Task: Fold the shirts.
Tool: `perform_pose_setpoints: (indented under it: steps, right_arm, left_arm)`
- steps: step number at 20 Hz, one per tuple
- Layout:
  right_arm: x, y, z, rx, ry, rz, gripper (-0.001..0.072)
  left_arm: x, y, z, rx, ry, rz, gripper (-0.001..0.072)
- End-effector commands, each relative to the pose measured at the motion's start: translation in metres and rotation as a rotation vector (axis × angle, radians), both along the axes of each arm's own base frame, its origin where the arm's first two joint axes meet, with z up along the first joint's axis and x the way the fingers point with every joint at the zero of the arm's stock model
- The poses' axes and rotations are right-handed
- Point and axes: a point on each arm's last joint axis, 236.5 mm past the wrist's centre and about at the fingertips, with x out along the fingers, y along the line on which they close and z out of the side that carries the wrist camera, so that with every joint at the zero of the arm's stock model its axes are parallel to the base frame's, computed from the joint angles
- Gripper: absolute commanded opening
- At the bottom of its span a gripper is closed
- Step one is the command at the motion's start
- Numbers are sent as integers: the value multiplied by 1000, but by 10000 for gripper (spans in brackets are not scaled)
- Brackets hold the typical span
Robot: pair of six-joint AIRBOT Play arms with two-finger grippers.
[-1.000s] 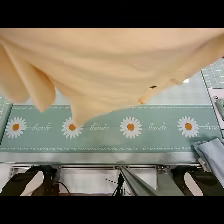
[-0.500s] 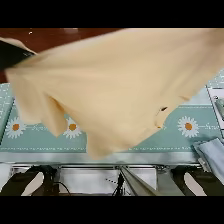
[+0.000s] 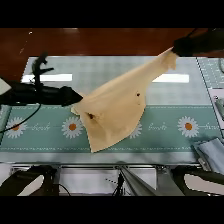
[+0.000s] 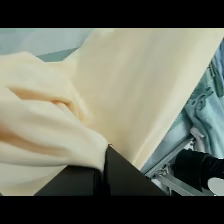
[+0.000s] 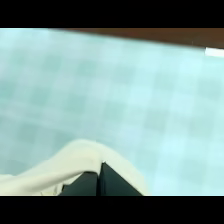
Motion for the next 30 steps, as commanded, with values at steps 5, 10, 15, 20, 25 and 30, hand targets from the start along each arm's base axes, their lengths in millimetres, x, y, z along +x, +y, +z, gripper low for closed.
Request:
perform_pose_setpoints:
  steps: [5, 10, 15, 20, 25, 30]
  right_arm:
    - [28, 5, -126, 58, 257, -97, 18]
    - [31, -6, -79, 39, 134, -87, 264]
    - [-7, -66, 3, -145, 9, -105, 316]
    - [-78, -145, -18, -263, 226, -229, 359]
    - [-116, -113, -96, 34, 435, -197, 429]
    - [-115, -86, -123, 134, 444, -183, 429]
  left_arm:
    - [9, 6, -103, 82, 189, 15, 22]
    - [17, 12, -116, 78, 227, 43, 26]
    - [48, 57, -49, 23, 176, 71, 590]
    - [17, 135, -43, 112, 217, 169, 582]
    - [-50, 124, -122, 47, 424, 231, 564]
    - [-69, 98, -169, 7, 501, 244, 564]
